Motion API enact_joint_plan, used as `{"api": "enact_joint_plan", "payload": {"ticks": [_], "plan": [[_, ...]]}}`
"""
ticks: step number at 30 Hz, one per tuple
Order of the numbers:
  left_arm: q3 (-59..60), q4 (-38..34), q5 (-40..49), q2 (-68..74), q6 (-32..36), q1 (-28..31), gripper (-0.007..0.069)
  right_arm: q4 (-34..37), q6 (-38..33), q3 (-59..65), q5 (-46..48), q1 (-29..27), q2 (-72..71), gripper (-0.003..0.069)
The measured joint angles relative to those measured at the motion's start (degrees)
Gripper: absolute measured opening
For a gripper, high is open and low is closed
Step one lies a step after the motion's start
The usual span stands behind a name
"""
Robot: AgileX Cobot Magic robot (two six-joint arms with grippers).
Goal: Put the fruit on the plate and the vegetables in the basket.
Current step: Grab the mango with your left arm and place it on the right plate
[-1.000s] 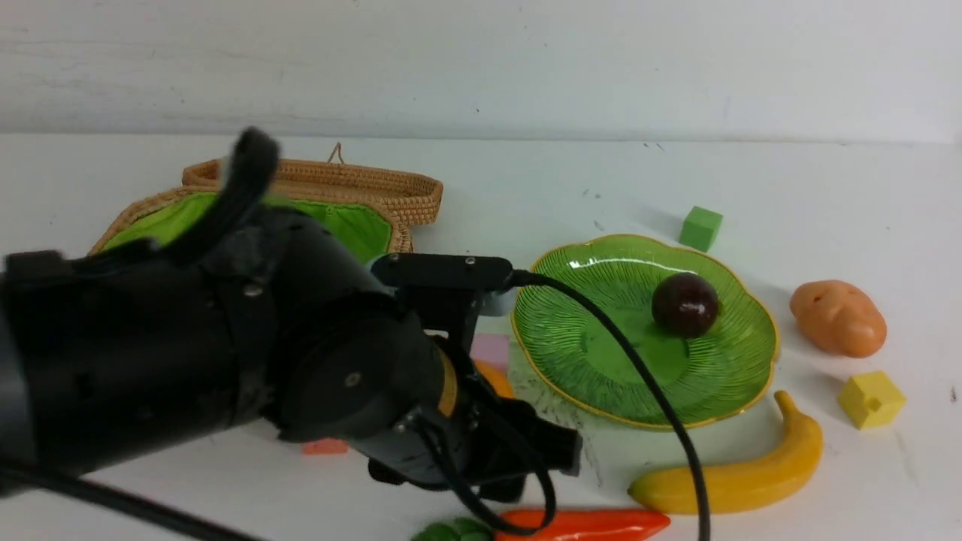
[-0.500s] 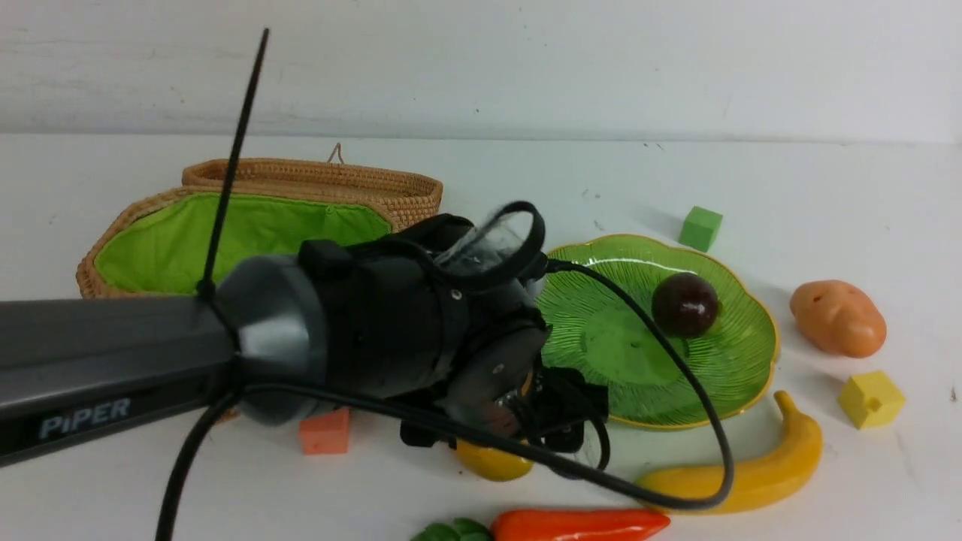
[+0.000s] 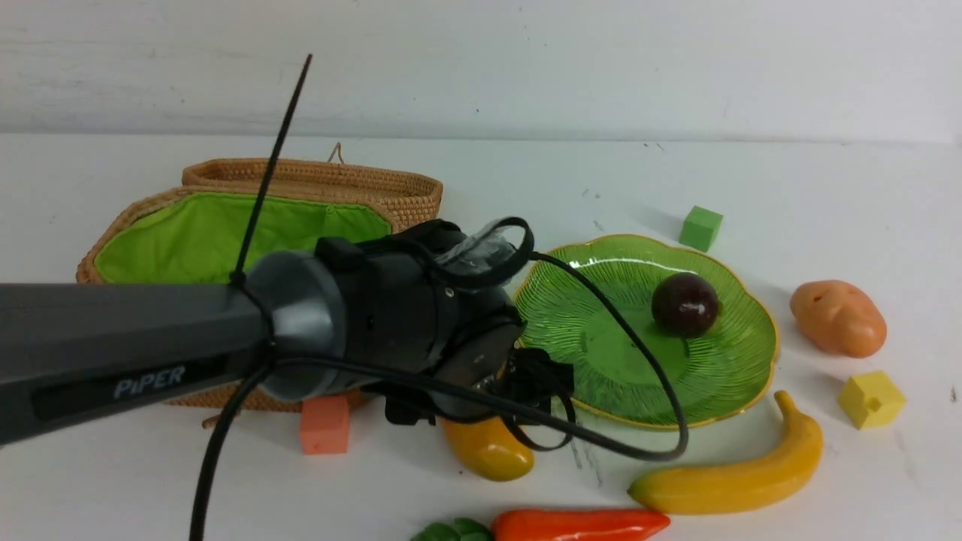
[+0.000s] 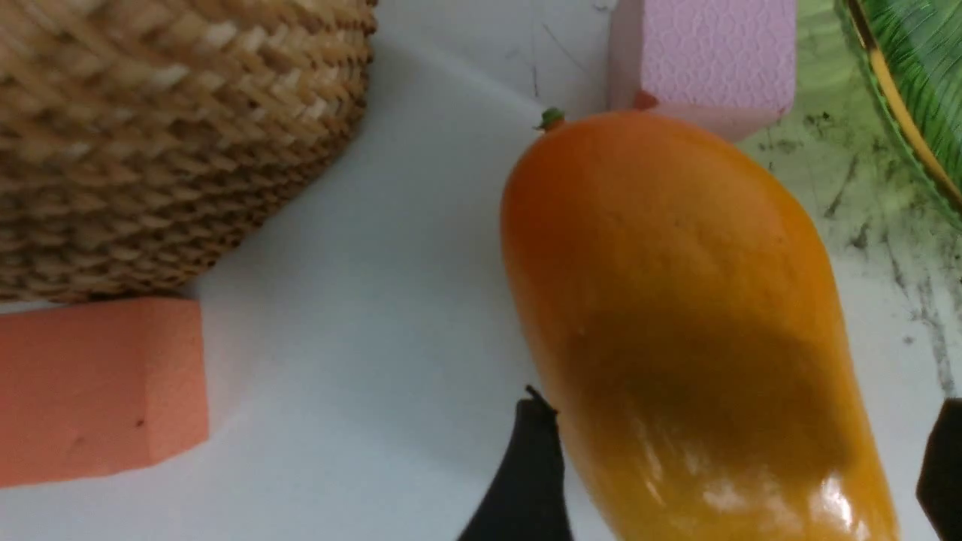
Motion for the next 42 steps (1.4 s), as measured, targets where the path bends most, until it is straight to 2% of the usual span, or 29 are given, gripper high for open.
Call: {"api": "enact_joint_plan", "payload": {"ticks": [10, 21, 28, 35, 39, 42], "plan": [[0.0, -0.2, -2.4, 3.2, 0.0, 0.0, 0.0611, -6.6, 2.3, 0.0, 2.6, 0.0, 0.0, 0.0149], [-0.1, 0.1, -3.1, 5.4, 0.1, 0.0, 0.0552, -6.8, 2.5, 0.0, 2.6, 0.0, 0.0, 0.0149], [-0.2, 0.4, -1.6, 5.4, 0.2, 0.0, 0.0549, -6.8, 2.5, 0.0, 2.6, 0.0, 0.0, 0.0148], [-0.1, -0.1, 3.6, 3.0, 3.6, -0.8, 0.0549, -6.8, 2.5, 0.0, 2.6, 0.0, 0.0, 0.0149], [-0.1, -0.2, 5.2, -2.9, 5.3, -3.1, 0.0549, -6.8, 2.5, 0.0, 1.2, 0.0, 0.0, 0.0149], [-0.1, 0.1, 5.4, -8.2, 9.1, -5.5, 0.0549, -7.1, 2.5, 0.0, -2.8, 0.0, 0.0, 0.0149]]}}
